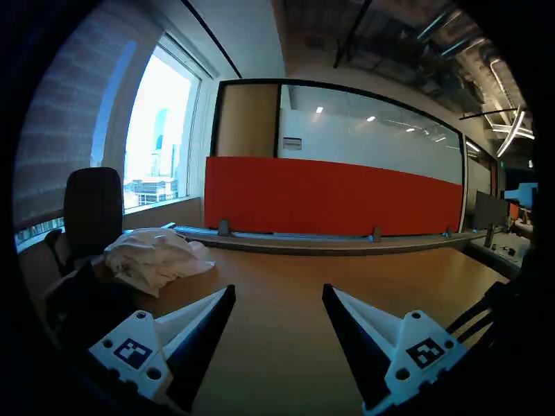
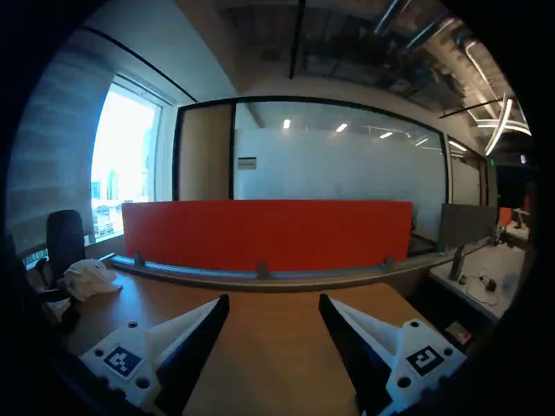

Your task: Fold towel

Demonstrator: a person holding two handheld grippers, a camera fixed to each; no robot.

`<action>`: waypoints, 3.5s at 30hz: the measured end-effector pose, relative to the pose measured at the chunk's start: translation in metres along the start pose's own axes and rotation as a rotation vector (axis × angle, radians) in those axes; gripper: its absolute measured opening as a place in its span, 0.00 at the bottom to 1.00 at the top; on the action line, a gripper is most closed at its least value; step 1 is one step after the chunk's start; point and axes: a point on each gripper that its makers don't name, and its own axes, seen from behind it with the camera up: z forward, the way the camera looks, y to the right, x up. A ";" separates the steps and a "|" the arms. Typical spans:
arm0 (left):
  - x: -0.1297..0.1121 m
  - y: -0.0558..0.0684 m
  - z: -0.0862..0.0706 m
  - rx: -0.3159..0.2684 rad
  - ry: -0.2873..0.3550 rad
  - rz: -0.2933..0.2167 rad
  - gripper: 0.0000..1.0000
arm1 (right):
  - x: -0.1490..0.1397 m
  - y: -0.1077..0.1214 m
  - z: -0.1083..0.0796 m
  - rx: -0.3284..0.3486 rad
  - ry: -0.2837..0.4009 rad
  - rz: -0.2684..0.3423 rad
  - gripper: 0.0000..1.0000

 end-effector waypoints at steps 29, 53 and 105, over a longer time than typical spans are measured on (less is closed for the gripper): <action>-0.057 -0.010 0.008 -0.007 0.091 0.061 0.93 | -0.050 0.002 0.010 -0.029 0.017 -0.022 1.00; -0.056 -0.013 0.006 -0.014 0.118 0.070 0.93 | -0.063 0.012 0.005 -0.048 0.014 -0.015 1.00; -0.061 -0.013 0.007 -0.012 0.119 0.069 0.93 | -0.152 0.039 0.017 -0.024 0.111 0.098 1.00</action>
